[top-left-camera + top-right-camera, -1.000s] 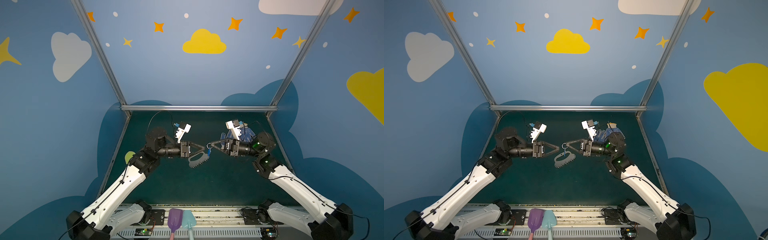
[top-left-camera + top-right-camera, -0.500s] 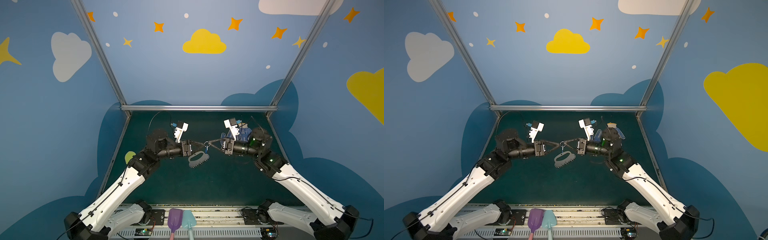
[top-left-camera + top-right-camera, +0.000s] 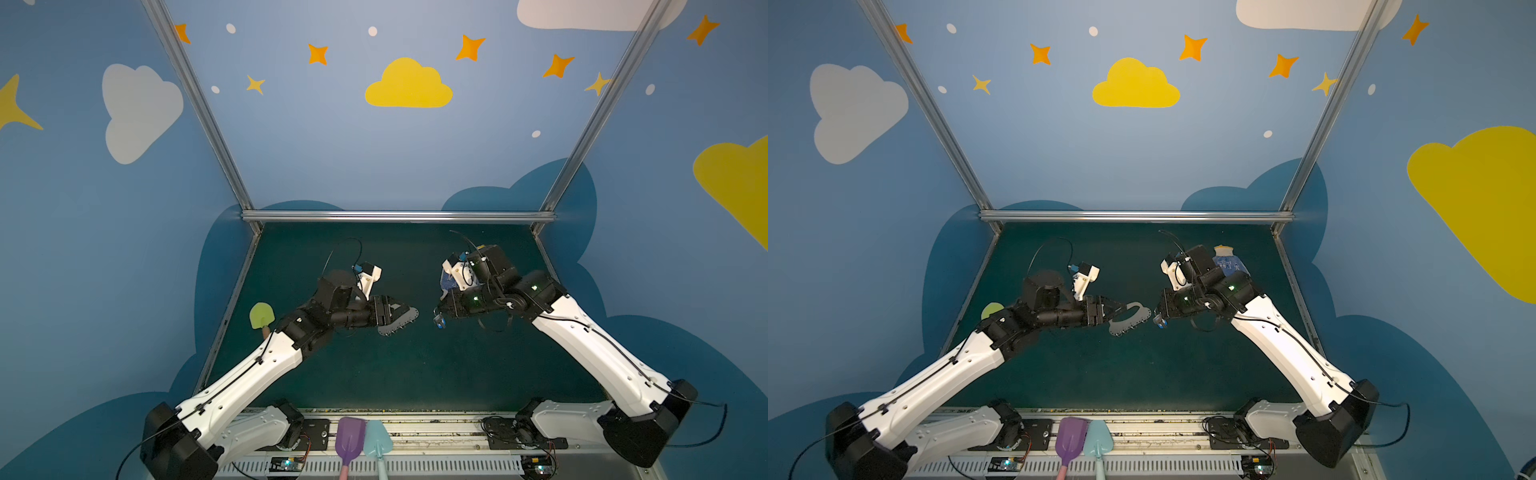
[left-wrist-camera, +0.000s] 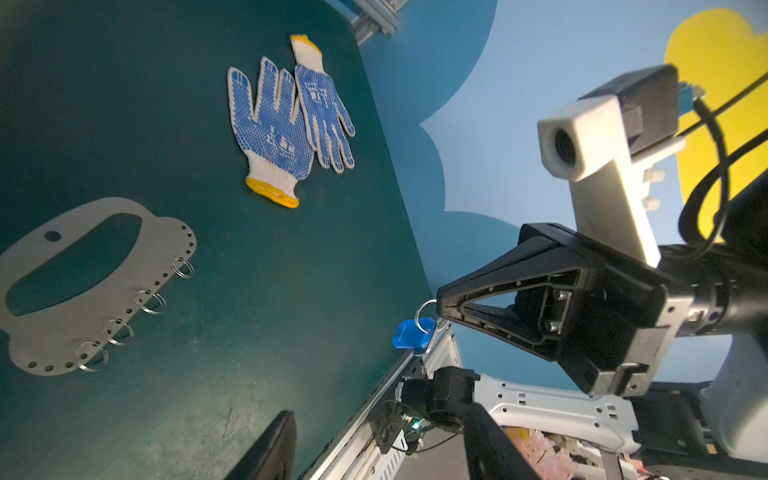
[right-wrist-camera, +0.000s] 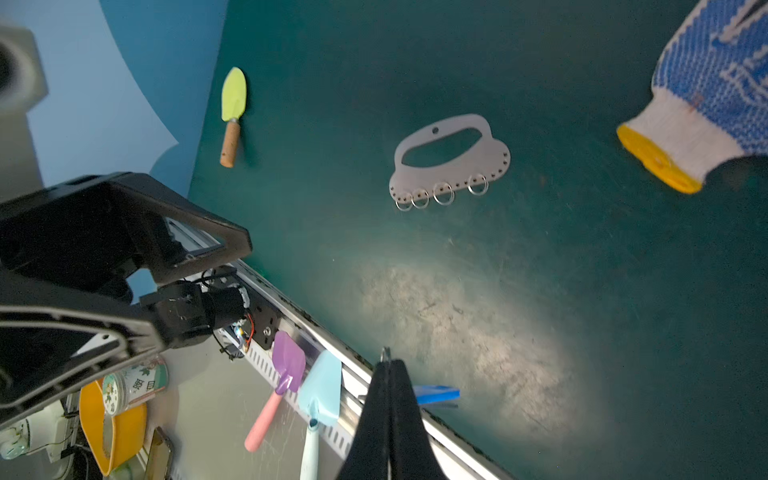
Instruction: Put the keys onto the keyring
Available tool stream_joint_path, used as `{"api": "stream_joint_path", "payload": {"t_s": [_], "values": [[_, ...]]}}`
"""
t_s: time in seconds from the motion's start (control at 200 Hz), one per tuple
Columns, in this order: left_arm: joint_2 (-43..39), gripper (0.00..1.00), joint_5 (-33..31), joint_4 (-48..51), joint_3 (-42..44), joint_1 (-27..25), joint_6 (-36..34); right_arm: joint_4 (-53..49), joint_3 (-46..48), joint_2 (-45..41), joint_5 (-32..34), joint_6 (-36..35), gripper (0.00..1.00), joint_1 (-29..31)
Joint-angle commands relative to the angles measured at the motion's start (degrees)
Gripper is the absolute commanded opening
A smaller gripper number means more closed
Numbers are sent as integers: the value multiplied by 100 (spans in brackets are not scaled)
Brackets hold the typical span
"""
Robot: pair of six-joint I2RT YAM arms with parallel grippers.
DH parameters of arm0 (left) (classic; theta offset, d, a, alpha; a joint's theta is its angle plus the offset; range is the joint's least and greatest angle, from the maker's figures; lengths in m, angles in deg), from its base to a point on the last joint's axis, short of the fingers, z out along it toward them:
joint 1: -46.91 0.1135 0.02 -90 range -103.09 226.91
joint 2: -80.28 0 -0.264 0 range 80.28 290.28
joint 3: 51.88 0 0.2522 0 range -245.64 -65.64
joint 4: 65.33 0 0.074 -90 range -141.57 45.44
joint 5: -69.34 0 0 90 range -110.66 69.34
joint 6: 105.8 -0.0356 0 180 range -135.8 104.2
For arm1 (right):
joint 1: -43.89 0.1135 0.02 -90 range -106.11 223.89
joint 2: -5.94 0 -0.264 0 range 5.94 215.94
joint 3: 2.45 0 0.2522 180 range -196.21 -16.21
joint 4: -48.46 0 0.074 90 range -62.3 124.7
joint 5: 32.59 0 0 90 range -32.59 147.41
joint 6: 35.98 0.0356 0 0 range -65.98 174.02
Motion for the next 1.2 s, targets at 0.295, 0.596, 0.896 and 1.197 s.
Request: {"api": "stream_joint_path", "payload": {"t_s": [0.295,0.596,0.896,1.197], "values": [[634,67,112,-981,-25,-584,-156,-190,219,-142,-1005,86,0,-12],[942,41,619,-876,-315,-564,-320,35,256,-330,-1482,53,0,9],[836,33,1010,-1107,-305,-555,-238,-18,152,-372,-1400,-60,0,14],[195,36,1231,-1584,151,-534,-56,146,126,-418,-1448,-35,0,-20]]}}
